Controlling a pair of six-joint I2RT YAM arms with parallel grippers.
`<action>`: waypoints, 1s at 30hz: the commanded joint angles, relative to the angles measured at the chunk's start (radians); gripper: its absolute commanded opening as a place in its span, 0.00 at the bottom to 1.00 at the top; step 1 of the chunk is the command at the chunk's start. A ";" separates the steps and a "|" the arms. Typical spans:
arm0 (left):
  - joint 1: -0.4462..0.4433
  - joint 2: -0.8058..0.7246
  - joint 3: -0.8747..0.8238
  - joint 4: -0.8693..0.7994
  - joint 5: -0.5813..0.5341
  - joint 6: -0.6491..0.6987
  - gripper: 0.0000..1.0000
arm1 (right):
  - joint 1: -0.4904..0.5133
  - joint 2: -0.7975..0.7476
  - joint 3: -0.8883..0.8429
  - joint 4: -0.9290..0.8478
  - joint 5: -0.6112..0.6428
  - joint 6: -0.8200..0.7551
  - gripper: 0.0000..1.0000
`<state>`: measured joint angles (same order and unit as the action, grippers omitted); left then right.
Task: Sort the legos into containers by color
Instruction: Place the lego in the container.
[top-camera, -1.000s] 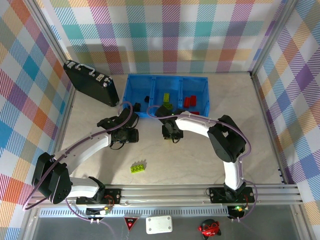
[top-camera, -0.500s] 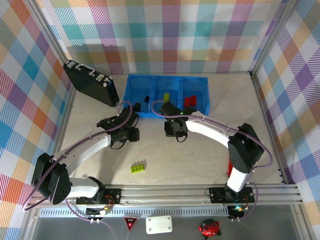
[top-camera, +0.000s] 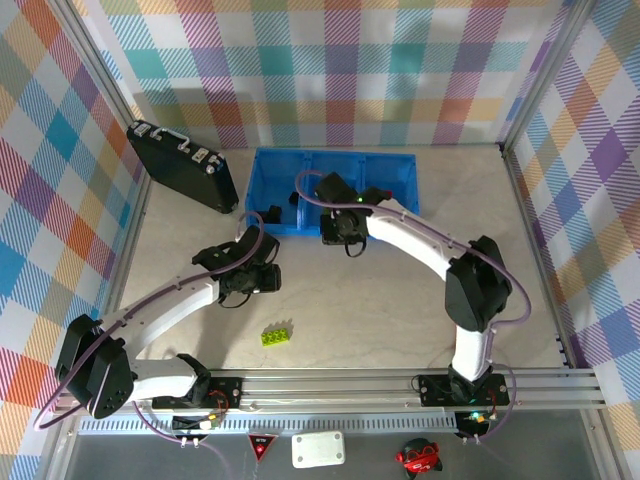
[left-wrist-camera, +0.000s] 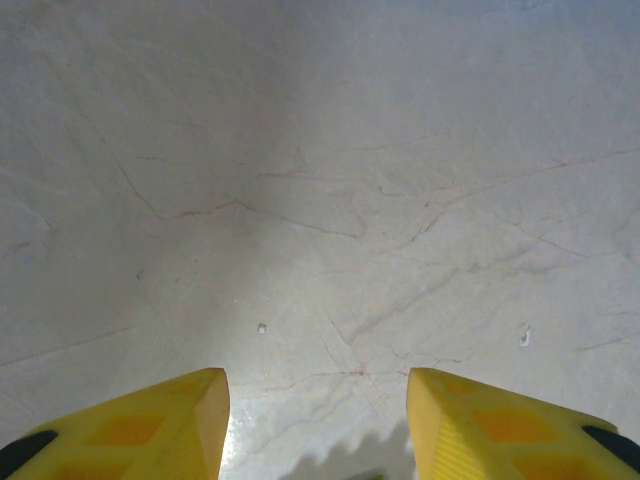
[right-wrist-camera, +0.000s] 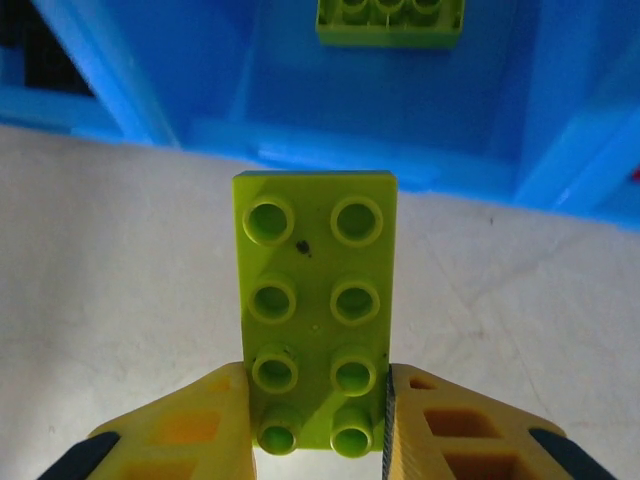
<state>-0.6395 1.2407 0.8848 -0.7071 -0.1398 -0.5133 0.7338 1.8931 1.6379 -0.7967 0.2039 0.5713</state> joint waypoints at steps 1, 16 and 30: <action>-0.018 -0.033 -0.017 -0.028 0.005 -0.038 0.51 | -0.038 0.091 0.102 -0.009 -0.023 -0.064 0.30; -0.080 -0.036 -0.035 -0.082 -0.007 -0.109 0.61 | -0.132 0.443 0.540 -0.049 -0.107 -0.166 0.32; -0.108 -0.049 -0.072 -0.101 0.011 -0.164 0.77 | -0.145 0.423 0.592 -0.096 -0.142 -0.188 0.48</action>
<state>-0.7395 1.2064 0.8272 -0.7681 -0.1390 -0.6533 0.5900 2.3631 2.2059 -0.8570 0.0883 0.4015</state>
